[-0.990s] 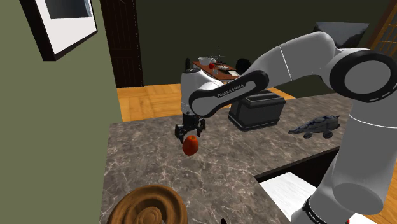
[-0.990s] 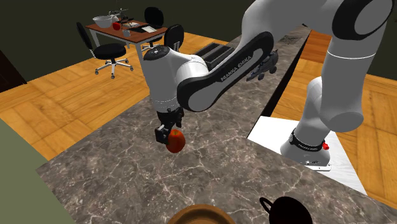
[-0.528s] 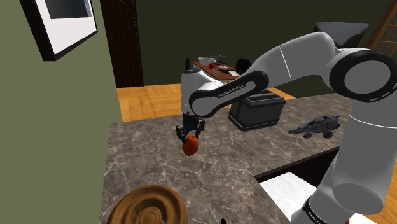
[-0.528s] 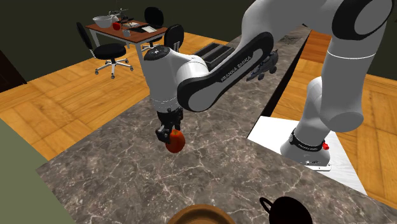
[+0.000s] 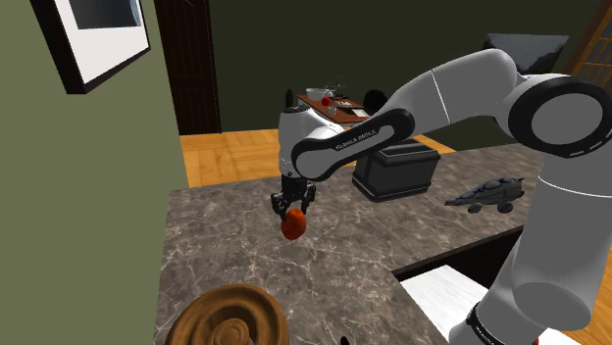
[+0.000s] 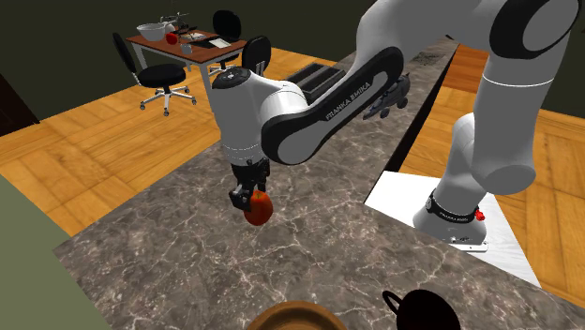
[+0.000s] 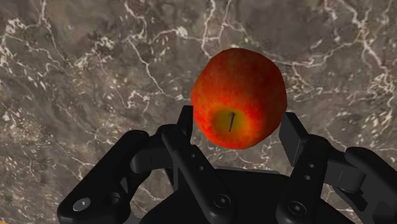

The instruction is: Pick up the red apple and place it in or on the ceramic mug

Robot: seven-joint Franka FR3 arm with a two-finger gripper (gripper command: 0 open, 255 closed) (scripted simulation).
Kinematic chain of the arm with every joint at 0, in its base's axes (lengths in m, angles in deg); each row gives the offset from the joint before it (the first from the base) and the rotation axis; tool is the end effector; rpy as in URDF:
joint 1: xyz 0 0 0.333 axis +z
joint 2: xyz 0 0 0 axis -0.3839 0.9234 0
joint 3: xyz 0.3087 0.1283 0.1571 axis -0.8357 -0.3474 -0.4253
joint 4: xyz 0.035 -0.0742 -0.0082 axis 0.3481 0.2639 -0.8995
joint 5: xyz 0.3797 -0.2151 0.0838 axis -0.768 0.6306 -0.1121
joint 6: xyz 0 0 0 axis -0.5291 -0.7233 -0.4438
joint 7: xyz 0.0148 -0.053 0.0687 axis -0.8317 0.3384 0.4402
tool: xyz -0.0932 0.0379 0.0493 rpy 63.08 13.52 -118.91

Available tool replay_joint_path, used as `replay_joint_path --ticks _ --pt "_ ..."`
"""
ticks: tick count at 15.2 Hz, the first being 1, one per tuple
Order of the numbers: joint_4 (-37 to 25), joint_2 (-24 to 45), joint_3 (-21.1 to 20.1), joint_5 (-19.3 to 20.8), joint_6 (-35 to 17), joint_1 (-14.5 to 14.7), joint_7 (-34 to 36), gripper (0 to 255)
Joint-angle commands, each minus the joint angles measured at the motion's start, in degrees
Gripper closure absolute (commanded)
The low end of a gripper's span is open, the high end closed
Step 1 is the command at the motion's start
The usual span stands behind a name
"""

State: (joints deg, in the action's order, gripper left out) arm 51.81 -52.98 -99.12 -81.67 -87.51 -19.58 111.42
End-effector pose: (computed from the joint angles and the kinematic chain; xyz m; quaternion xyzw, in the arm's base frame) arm 0.6151 0.1930 0.3808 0.9924 -0.1205 0.0028 0.0238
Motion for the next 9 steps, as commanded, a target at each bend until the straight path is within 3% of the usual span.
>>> replay_joint_path --ticks 1,9 --pt "0.0 0.1 0.0 0.0 0.0 0.0 0.0 255" --pt "-3.0 -2.5 -0.2 -1.1 5.5 -0.2 -0.9 255"
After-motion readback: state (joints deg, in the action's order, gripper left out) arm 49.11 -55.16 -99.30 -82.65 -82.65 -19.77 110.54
